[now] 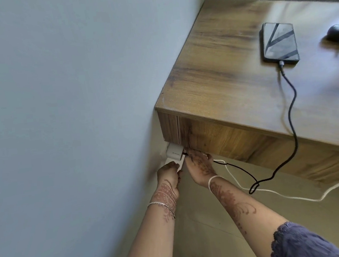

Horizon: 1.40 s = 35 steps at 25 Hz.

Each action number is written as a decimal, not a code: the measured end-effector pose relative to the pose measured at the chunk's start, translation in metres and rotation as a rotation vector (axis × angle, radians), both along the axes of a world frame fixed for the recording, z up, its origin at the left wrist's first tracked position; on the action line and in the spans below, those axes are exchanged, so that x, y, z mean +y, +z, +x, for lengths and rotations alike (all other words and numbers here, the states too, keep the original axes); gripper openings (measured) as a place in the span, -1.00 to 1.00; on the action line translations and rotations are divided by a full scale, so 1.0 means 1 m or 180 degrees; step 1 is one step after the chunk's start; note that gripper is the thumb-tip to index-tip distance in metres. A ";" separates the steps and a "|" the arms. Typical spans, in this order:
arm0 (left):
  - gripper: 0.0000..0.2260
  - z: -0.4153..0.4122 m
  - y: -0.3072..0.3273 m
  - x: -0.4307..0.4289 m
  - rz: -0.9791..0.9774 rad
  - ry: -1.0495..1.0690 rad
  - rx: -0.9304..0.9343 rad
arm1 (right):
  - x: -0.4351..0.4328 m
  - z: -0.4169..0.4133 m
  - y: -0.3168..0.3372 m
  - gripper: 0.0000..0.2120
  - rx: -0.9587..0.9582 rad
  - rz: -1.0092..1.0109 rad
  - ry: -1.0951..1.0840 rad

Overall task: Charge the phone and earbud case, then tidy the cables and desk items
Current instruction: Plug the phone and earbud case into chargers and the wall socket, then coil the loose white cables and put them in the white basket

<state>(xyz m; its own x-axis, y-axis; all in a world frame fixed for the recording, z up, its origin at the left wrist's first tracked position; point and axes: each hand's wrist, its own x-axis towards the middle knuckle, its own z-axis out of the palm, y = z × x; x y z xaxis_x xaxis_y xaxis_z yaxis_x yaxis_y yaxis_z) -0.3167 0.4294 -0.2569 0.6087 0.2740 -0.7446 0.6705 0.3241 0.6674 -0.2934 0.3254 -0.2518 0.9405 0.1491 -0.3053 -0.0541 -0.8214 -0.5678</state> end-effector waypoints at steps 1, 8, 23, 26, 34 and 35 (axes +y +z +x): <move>-0.72 -0.007 0.011 -0.001 0.0055 0.0030 -0.0072 | -0.005 -0.010 0.007 -0.53 -0.0083 0.0219 -0.0024; -0.80 -0.073 0.103 -0.004 0.0230 -0.0162 -0.0422 | -0.038 -0.106 0.095 -0.51 -0.0260 0.0440 -0.0097; -0.84 -0.042 0.251 -0.075 0.0030 -0.1200 -0.1562 | -0.107 -0.104 0.236 -0.61 -0.1261 0.0647 -0.1266; -0.85 -0.016 0.249 -0.098 0.0030 -0.1238 -0.1626 | -0.130 -0.082 0.241 -0.61 -0.1349 0.0629 -0.1459; -0.85 0.085 0.236 -0.149 0.0203 -0.1163 -0.1573 | -0.184 0.018 0.226 -0.58 -0.1242 0.0736 -0.1475; -0.84 0.098 0.235 -0.155 0.0250 -0.1178 -0.1543 | -0.191 0.032 0.224 -0.57 -0.1208 0.0739 -0.1474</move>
